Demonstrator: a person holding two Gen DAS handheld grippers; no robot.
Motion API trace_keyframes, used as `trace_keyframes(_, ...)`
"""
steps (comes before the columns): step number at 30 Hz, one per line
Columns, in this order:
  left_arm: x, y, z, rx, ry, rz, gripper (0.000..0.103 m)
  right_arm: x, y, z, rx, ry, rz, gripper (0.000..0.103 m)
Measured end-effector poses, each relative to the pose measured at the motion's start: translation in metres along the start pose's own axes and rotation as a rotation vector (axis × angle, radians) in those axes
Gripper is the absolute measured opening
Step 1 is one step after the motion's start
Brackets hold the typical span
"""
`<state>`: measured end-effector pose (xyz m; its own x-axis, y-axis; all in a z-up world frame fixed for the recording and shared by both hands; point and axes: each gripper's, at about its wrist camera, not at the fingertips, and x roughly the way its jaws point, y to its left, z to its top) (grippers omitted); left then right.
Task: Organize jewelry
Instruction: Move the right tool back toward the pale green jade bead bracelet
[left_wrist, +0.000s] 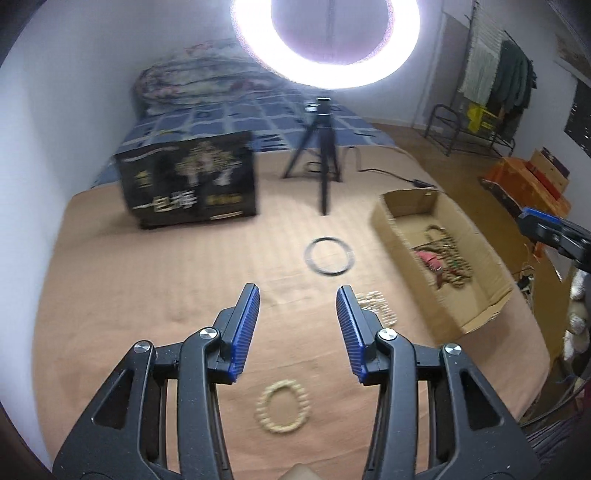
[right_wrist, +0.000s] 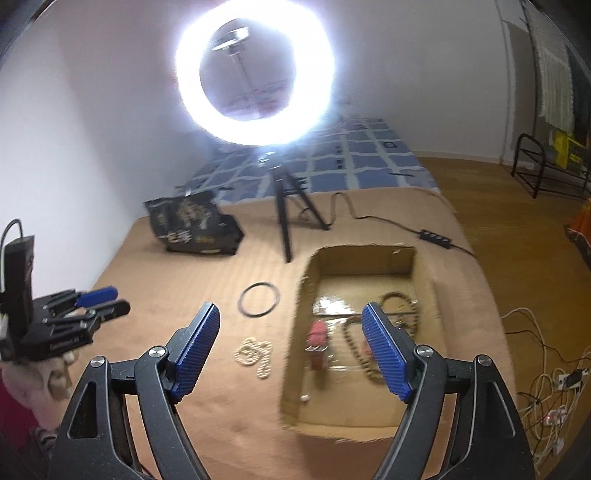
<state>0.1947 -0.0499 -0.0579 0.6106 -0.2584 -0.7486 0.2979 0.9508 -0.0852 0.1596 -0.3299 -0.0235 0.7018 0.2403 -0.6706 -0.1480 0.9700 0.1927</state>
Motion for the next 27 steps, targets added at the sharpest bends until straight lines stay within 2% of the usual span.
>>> trace_keyframes(6,-0.001,0.051,-0.015,-0.039,0.029,0.041,0.044,0.015,0.043,-0.015,-0.078,0.055,0.058,0.079)
trace_keyframes(10,0.004,0.071,-0.025,-0.053,0.055,0.036,0.044,0.031,0.071,-0.028,-0.141,0.104,0.085,0.079)
trace_keyframes(14,0.016,0.084,-0.038,-0.071,0.097,-0.002,0.044,0.048,0.091,-0.045,-0.188,0.162,0.107,0.079)
trace_keyframes(19,0.028,0.083,-0.053,-0.022,0.129,-0.044,0.043,0.074,0.111,-0.070,-0.220,0.248,0.139,0.079)
trace_keyframes(22,0.037,0.078,-0.060,0.013,0.163,-0.064,0.034,0.089,0.123,-0.080,-0.236,0.284,0.149,0.079)
trace_keyframes(24,0.045,0.077,-0.065,0.022,0.194,-0.076,0.024,0.100,0.130,-0.086,-0.245,0.308,0.160,0.079)
trace_keyframes(27,0.054,0.074,-0.072,0.041,0.219,-0.097,0.023,0.119,0.140,-0.095,-0.246,0.351,0.169,0.079)
